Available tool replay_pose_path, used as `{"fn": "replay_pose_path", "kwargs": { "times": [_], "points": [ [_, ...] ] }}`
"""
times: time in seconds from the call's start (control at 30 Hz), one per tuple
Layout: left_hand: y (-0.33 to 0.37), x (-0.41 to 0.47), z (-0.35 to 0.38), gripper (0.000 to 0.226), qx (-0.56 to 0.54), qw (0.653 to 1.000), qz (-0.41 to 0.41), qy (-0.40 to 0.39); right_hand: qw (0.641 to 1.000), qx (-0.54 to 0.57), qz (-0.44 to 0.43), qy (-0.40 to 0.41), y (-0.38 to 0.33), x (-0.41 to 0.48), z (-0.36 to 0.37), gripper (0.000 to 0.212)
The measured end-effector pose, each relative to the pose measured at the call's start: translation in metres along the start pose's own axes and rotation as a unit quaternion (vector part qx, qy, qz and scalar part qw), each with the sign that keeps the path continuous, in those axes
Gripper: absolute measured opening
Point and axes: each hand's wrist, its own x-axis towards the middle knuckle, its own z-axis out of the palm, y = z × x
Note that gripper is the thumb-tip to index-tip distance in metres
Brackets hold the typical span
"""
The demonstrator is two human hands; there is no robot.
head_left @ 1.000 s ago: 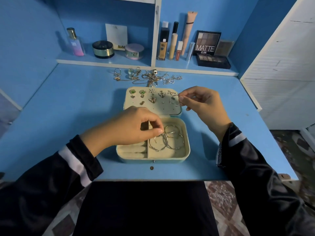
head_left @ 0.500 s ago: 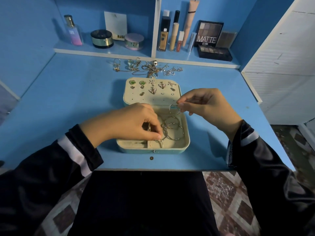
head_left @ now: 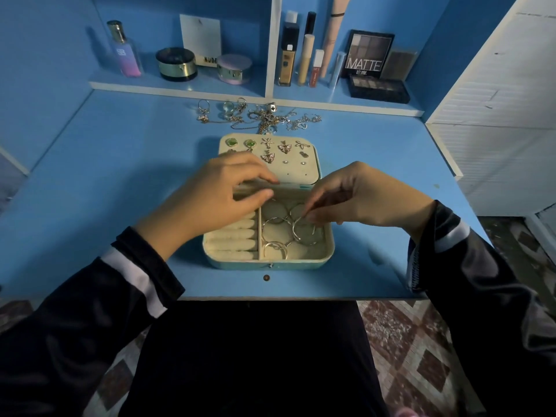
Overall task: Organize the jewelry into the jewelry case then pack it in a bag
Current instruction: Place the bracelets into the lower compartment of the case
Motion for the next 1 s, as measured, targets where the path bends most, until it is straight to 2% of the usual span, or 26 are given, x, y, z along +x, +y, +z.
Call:
{"fn": "replay_pose_path", "kwargs": {
  "times": [0.27,0.5,0.77,0.9,1.0],
  "points": [
    [-0.014,0.000,0.003,0.038,0.040,0.996,-0.074,0.016,0.993,-0.085,0.043,-0.073,-0.008,0.010,0.003,0.011],
    [-0.016,-0.001,0.005,0.041,0.040,0.995,-0.091,0.009,0.985,-0.134,0.079,-0.076,-0.013,0.015,0.007,0.013],
    [-0.018,-0.001,0.005,0.037,0.024,0.995,-0.091,0.017,0.982,-0.160,0.073,-0.064,-0.013,0.013,0.008,0.015],
    [-0.018,0.000,0.003,0.031,-0.039,0.992,-0.110,0.037,0.991,-0.131,0.028,-0.015,-0.005,0.010,0.001,0.015],
    [-0.018,0.001,0.001,0.024,-0.077,0.987,-0.117,0.076,0.997,-0.041,0.004,0.064,0.003,0.008,-0.003,0.017]
  ]
}}
